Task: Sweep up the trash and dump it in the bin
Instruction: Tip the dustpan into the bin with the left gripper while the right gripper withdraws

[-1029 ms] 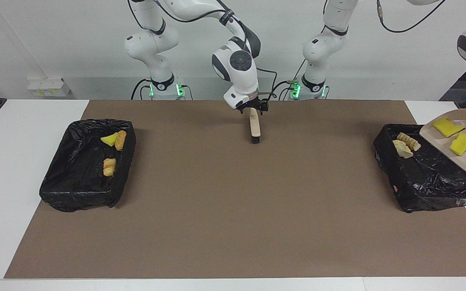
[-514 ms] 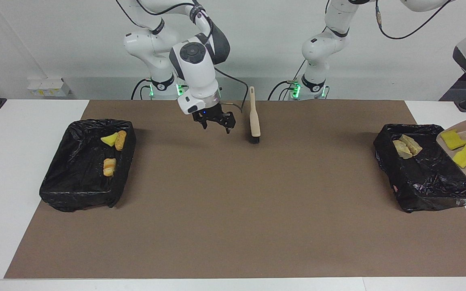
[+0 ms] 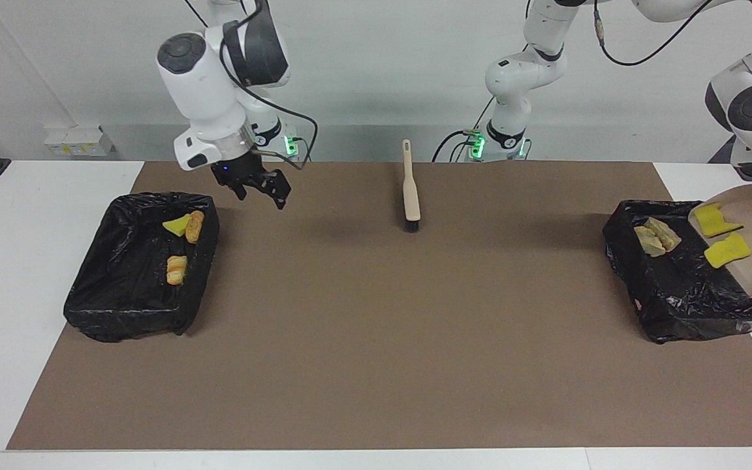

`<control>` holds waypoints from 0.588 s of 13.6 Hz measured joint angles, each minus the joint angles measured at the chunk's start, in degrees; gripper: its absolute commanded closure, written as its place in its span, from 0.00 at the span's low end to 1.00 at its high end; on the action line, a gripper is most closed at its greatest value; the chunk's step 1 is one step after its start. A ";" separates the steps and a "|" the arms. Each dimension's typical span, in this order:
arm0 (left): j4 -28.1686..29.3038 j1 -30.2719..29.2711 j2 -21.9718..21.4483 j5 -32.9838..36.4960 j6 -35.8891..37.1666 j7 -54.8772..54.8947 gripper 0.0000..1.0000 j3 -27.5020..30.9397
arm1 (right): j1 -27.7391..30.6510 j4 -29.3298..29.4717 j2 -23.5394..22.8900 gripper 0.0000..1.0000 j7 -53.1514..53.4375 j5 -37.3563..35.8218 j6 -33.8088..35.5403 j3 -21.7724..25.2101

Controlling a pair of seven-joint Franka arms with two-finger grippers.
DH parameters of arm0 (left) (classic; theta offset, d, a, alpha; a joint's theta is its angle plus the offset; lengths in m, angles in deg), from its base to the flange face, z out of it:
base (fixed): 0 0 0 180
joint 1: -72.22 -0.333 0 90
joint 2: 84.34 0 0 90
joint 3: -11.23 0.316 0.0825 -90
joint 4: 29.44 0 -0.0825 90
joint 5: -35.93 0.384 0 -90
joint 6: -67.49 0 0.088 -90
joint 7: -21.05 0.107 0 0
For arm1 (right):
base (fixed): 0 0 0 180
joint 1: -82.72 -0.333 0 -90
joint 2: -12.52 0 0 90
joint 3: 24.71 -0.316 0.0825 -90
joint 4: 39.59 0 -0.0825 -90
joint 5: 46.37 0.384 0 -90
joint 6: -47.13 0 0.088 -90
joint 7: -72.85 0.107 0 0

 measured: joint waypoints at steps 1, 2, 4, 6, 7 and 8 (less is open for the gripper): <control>0.36 0.21 -0.25 0.02 0.84 -1.19 1.00 0.02 | 1.42 2.16 0.20 0.00 -1.53 -0.65 2.11 0.19; 0.95 0.20 -0.58 0.38 1.09 -1.67 1.00 0.25 | 2.12 3.79 0.26 0.00 -3.08 -2.47 3.08 0.47; 2.01 0.15 -1.23 2.77 1.74 -1.95 1.00 0.70 | 2.31 7.25 0.07 0.00 -5.41 -6.01 5.18 0.53; 2.35 0.16 -1.53 3.64 1.95 -2.08 1.00 0.68 | 2.30 11.79 -0.31 0.00 -6.53 -7.50 9.07 0.56; 2.32 0.15 -1.56 3.64 1.95 -2.26 1.00 0.67 | 2.31 14.26 -0.68 0.00 -7.14 -7.76 10.70 0.70; 2.10 0.15 -1.58 3.65 1.95 -2.48 1.00 0.70 | 2.32 16.43 -1.17 0.00 -7.49 -7.93 11.99 0.94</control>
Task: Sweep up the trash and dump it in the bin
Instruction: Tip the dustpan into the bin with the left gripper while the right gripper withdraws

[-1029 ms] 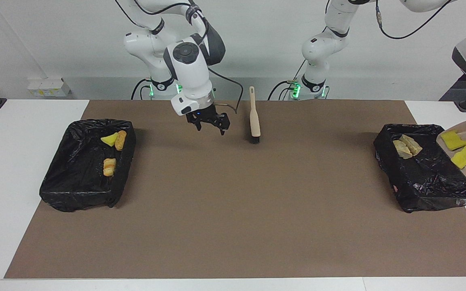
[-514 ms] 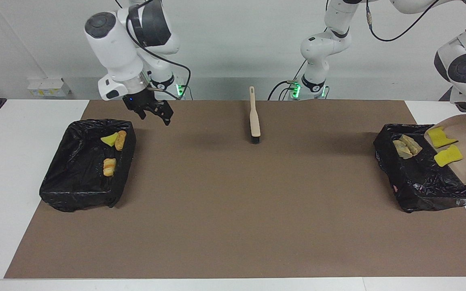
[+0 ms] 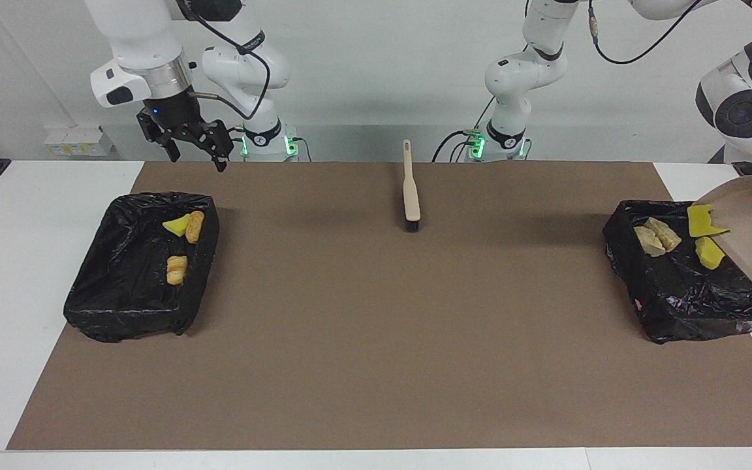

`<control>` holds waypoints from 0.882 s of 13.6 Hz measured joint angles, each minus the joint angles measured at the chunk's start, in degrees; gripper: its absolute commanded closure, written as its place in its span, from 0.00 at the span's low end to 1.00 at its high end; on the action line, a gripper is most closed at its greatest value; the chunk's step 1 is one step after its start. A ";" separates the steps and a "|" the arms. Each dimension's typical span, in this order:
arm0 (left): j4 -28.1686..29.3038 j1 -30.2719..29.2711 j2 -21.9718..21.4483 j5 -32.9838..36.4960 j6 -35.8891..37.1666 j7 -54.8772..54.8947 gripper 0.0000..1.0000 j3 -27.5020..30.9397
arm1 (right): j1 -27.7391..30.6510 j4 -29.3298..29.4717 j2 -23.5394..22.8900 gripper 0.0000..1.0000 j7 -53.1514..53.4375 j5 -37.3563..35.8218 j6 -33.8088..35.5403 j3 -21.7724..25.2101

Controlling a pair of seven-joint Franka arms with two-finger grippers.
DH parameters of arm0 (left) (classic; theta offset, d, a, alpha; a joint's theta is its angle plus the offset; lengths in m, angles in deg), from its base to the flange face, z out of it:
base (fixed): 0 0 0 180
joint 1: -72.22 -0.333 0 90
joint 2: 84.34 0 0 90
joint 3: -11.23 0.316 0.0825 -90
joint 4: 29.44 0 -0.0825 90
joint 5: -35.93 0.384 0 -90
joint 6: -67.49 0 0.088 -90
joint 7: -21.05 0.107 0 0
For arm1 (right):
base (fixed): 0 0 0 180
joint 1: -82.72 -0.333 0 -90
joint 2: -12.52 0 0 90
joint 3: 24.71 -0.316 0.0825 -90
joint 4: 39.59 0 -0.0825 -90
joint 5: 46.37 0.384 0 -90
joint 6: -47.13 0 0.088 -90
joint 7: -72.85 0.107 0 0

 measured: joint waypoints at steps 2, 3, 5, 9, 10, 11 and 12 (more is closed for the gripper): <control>-1.33 -0.01 0.11 0.00 0.00 -0.11 1.00 0.02 | 0.01 2.71 -1.33 0.00 -0.58 -0.38 0.93 0.34; -2.02 0.00 0.29 -0.37 0.01 -0.21 1.00 0.00 | 0.01 3.41 -2.02 0.00 -0.75 -0.59 0.93 0.35; -2.78 -0.01 0.78 -4.03 0.21 -0.67 1.00 -0.01 | 0.01 4.53 -3.44 0.00 -1.00 -0.68 1.10 0.35; -5.28 -0.03 1.34 -13.67 0.31 -2.69 1.00 -0.01 | -0.34 6.47 -4.54 0.00 -1.10 -0.68 2.61 -0.21; -5.80 -0.01 1.35 -15.61 0.32 -2.84 1.00 -0.04 | -0.68 6.78 -4.55 0.00 -1.10 -0.68 2.92 -0.42; -6.23 0.02 1.35 -18.88 0.41 -3.12 1.00 -0.08 | -1.11 6.93 -4.54 0.00 -1.10 -0.68 2.94 -0.56; -6.59 0.05 1.33 -23.17 0.74 -3.73 1.00 -0.13 | -1.59 6.96 -4.54 0.00 -1.11 -0.68 2.94 -0.62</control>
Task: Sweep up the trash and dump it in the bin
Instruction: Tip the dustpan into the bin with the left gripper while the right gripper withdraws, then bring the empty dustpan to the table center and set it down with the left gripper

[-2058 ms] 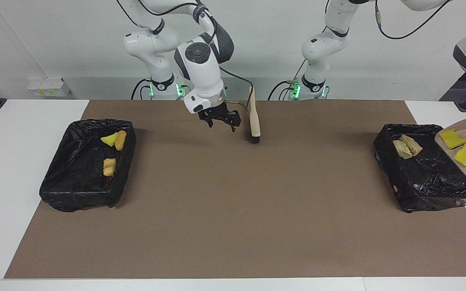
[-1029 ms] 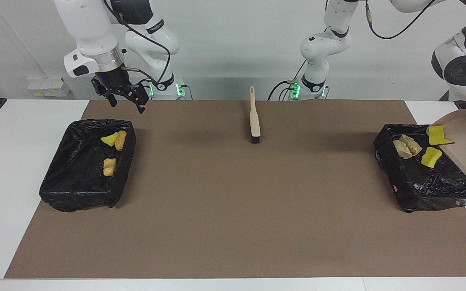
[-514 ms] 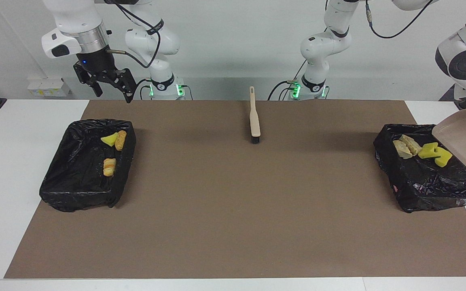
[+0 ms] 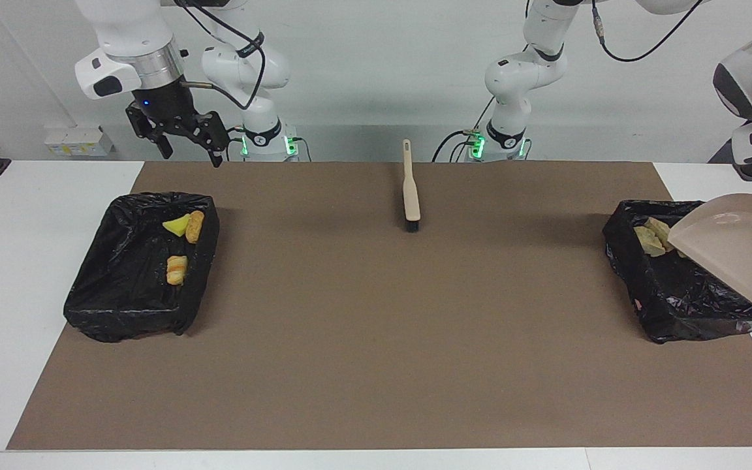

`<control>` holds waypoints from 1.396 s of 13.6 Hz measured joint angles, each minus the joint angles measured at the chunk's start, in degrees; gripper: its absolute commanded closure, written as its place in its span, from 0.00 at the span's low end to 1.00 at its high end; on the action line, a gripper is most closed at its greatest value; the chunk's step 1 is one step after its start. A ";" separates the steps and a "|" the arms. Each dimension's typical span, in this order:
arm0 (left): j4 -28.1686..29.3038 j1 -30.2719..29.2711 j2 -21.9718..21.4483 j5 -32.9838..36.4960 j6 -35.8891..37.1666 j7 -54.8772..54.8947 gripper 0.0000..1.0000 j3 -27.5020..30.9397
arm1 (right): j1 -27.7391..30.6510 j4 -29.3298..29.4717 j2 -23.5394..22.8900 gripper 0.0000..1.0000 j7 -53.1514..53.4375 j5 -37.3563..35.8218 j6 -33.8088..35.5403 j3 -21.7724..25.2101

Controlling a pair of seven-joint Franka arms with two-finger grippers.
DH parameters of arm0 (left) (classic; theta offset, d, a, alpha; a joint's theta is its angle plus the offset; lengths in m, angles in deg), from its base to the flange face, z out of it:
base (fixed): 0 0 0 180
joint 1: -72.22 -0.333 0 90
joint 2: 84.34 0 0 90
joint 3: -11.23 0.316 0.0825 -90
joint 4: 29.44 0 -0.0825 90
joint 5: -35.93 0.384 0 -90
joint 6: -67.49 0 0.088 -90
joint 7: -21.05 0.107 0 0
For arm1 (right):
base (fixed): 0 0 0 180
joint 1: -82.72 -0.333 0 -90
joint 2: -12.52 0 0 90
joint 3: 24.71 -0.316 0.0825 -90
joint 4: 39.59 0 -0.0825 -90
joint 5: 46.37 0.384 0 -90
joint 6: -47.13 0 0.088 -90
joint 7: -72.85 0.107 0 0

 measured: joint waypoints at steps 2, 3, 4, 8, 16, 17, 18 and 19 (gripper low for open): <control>-0.49 0.17 -0.03 -5.98 1.78 -3.99 1.00 -0.21 | -0.56 -0.14 0.08 0.00 0.00 0.00 0.15 -0.09; -0.64 0.57 -0.06 -7.18 3.45 -7.31 1.00 -0.68 | -0.67 -0.22 0.17 0.00 0.00 0.00 0.21 -0.09; -0.74 1.52 -0.19 -8.54 5.95 -12.42 1.00 -1.53 | -0.68 -0.26 0.22 0.00 0.00 0.00 0.22 -0.09; -0.73 8.83 -1.14 -19.63 14.69 -35.47 1.00 -3.14 | -0.68 -0.28 0.23 0.00 0.00 0.00 0.22 -0.07; 5.33 31.80 -2.34 -39.69 9.78 -78.79 1.00 -3.58 | -0.69 -0.28 0.23 0.00 0.00 0.05 0.21 -0.03; 6.59 34.84 -2.00 -40.54 6.63 -83.63 1.00 -3.60 | -0.69 -0.28 0.23 0.00 0.00 0.05 0.21 0.07; 7.67 37.82 -1.23 -41.34 3.85 -88.10 1.00 -3.61 | -0.71 -0.28 0.23 0.00 0.00 0.05 0.21 0.29; 8.44 40.59 0.20 -41.72 1.06 -91.84 1.00 -3.60 | -0.86 -0.29 0.23 0.00 0.00 0.05 0.21 0.73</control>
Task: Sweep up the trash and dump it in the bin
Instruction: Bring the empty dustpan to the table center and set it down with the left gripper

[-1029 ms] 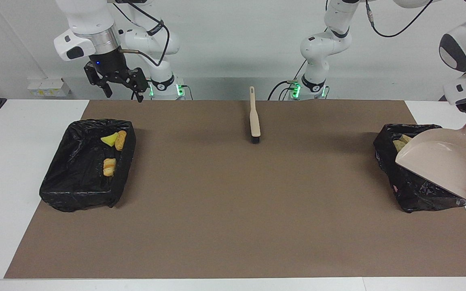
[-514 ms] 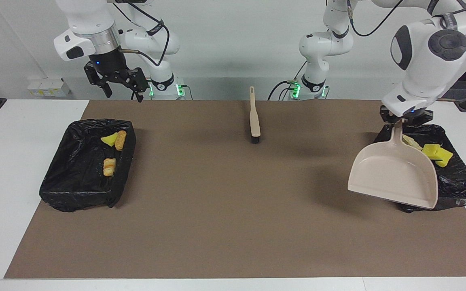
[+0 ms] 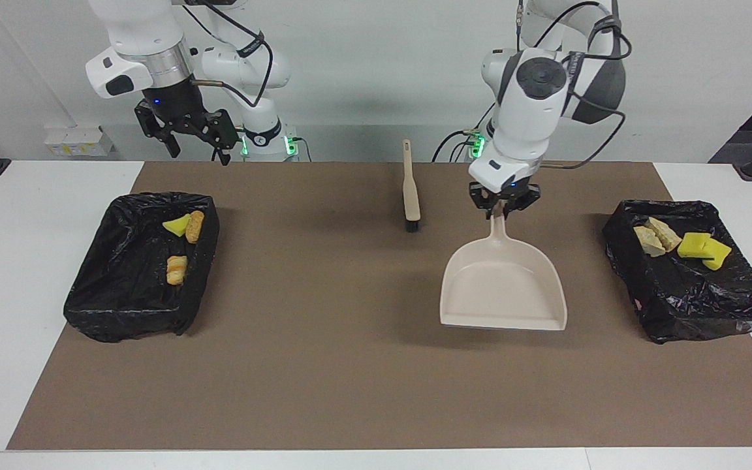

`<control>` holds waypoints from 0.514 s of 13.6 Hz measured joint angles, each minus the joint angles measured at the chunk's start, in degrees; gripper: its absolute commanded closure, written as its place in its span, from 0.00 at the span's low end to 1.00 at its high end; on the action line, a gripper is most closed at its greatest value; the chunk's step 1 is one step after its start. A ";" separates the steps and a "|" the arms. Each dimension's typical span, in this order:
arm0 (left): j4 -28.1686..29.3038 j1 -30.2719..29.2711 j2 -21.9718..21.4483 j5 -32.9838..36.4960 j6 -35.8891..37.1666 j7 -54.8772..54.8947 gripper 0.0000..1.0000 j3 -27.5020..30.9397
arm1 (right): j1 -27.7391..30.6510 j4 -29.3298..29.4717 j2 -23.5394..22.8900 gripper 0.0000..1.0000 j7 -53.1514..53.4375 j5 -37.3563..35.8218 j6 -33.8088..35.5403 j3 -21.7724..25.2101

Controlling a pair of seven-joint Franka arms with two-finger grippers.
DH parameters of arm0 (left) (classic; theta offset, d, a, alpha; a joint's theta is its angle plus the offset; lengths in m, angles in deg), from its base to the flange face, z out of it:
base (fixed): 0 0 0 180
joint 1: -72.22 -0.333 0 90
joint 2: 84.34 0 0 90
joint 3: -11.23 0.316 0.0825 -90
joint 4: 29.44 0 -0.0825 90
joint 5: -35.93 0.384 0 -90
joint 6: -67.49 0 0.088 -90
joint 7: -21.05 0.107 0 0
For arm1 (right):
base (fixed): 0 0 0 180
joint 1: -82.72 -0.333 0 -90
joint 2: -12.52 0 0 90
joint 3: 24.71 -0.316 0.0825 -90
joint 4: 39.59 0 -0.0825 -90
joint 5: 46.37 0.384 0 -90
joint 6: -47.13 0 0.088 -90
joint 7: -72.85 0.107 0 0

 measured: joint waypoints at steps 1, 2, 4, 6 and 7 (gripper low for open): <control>0.51 2.51 1.95 -0.13 -3.21 -3.19 1.00 0.01 | -0.62 0.00 0.00 0.00 0.00 0.01 0.00 0.86; 0.75 4.41 4.04 -0.32 -6.44 -5.77 1.00 0.00 | -1.85 -0.01 0.00 0.00 0.00 0.01 0.00 2.17; 0.83 6.16 7.82 -1.21 -11.83 -7.69 1.00 0.02 | -3.50 -0.03 0.00 0.00 0.00 0.01 0.00 3.80; 1.01 6.23 9.80 -1.59 -15.65 -7.66 1.00 0.32 | -3.70 -0.03 0.00 0.00 0.00 0.01 0.00 4.05; 1.00 6.18 10.16 -1.62 -17.01 -7.63 1.00 0.59 | -3.70 -0.04 0.00 0.00 0.00 0.01 0.00 4.07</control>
